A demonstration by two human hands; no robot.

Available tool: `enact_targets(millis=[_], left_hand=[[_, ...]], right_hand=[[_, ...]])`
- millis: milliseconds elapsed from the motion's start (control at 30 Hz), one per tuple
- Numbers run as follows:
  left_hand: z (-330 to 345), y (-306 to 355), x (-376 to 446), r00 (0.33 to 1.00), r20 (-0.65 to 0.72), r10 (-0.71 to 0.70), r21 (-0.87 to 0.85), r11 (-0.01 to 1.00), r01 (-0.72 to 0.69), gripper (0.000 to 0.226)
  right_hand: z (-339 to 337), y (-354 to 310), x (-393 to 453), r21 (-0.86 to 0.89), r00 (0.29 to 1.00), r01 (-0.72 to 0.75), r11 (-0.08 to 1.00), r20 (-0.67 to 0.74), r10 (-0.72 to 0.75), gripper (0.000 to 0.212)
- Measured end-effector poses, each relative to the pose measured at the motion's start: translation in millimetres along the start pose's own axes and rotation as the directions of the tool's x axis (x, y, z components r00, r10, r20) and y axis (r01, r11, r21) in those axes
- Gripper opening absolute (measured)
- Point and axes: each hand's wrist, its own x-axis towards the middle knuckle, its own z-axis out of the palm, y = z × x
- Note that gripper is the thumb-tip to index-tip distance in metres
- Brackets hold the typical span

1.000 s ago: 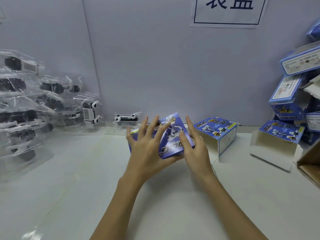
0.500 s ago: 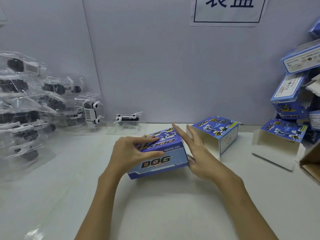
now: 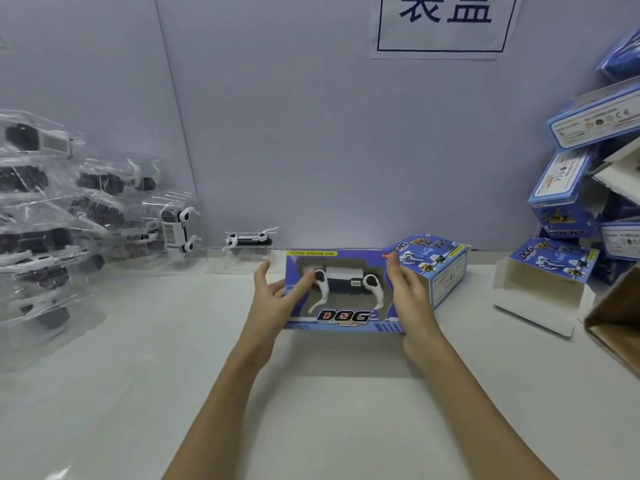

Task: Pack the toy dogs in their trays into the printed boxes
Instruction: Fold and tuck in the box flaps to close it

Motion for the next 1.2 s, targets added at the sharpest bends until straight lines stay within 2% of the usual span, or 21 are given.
enact_targets(millis=[33, 100, 133, 167, 267, 400, 500, 567, 600, 667, 767, 833, 933, 1000, 1067, 1133, 1200], left_hand=[[6, -4, 0, 0.999, -0.046, -0.009, -0.04, 0.999, 0.008, 0.091], [17, -10, 0, 0.998, -0.065, -0.012, -0.09, 0.996, 0.006, 0.052], [21, -12, -1, 0.997, -0.07, -0.012, -0.119, 0.993, 0.004, 0.039], [22, -13, -2, 0.997, -0.081, -0.011, -0.152, 0.988, -0.001, 0.036], [21, -14, -2, 0.994, -0.104, -0.02, -0.215, 0.977, -0.003, 0.036], [12, -13, 5, 0.997, -0.052, -0.063, -0.303, 0.952, 0.045, 0.036], [-4, -9, 13, 0.994, -0.089, -0.055, -0.321, 0.947, 0.024, 0.033], [-15, -5, 17, 0.995, -0.083, -0.048, -0.282, 0.959, 0.023, 0.043], [-19, -4, 18, 0.997, -0.069, -0.041, -0.264, 0.964, 0.022, 0.05], [-24, -1, 16, 0.998, -0.068, -0.02, -0.235, 0.972, 0.003, 0.049], [-31, 2, 11, 0.993, -0.102, 0.059, -0.18, 0.981, -0.077, 0.046], [-36, 2, 13, 0.995, -0.076, 0.062, -0.194, 0.978, -0.076, 0.053], [-44, 3, 16, 0.999, 0.049, 0.023, -0.349, 0.937, -0.005, 0.064], [-45, 3, 15, 0.998, 0.044, 0.033, -0.475, 0.88, -0.008, 0.069], [-45, 2, 15, 0.999, 0.035, 0.04, -0.492, 0.871, -0.018, 0.071], [-46, -1, 17, 0.998, 0.051, 0.035, -0.47, 0.883, -0.007, 0.071], [-46, -3, 19, 0.998, 0.063, 0.011, -0.456, 0.89, 0.019, 0.071]], right_hand=[[-1, 1, 2, 0.015, 0.999, -0.01, 1.0, -0.031, 0.01, 0.065], [1, 1, 1, 0.004, 0.996, 0.06, 0.998, -0.07, -0.059, 0.064], [2, 0, -2, -0.003, 0.99, 0.11, 0.994, -0.087, -0.11, 0.056], [4, 0, -5, -0.001, 0.983, 0.16, 0.987, -0.091, -0.159, 0.044], [5, 2, -7, 0.0, 0.969, 0.248, 0.969, 0.009, -0.248, 0.024], [5, -2, -10, -0.031, 0.958, 0.225, 0.974, 0.189, -0.215, 0.024], [4, -9, -12, -0.073, 0.953, 0.214, 0.974, 0.233, -0.192, 0.037], [-2, -17, -12, -0.159, 0.946, 0.241, 0.957, 0.259, -0.196, 0.064], [-7, -22, -12, -0.231, 0.944, 0.237, 0.944, 0.283, -0.168, 0.079], [-16, -31, -13, -0.312, 0.927, 0.163, 0.936, 0.372, -0.038, 0.087], [-23, -32, -19, -0.376, 0.857, 0.013, 0.927, 0.482, 0.183, 0.075], [-23, -31, -22, -0.394, 0.853, -0.004, 0.919, 0.479, 0.209, 0.063], [-20, -39, -23, -0.257, 0.912, -0.037, 0.966, 0.387, 0.137, 0.058], [-25, -48, -21, -0.033, 0.951, -0.003, 0.999, 0.31, 0.013, 0.066], [-32, -58, -21, 0.199, 0.983, 0.093, 0.976, 0.14, -0.122, 0.074], [-38, -67, -19, 0.414, 0.967, 0.253, 0.874, -0.094, -0.236, 0.079], [-48, -78, -16, 0.552, 0.888, 0.455, 0.699, -0.342, -0.308, 0.078]])
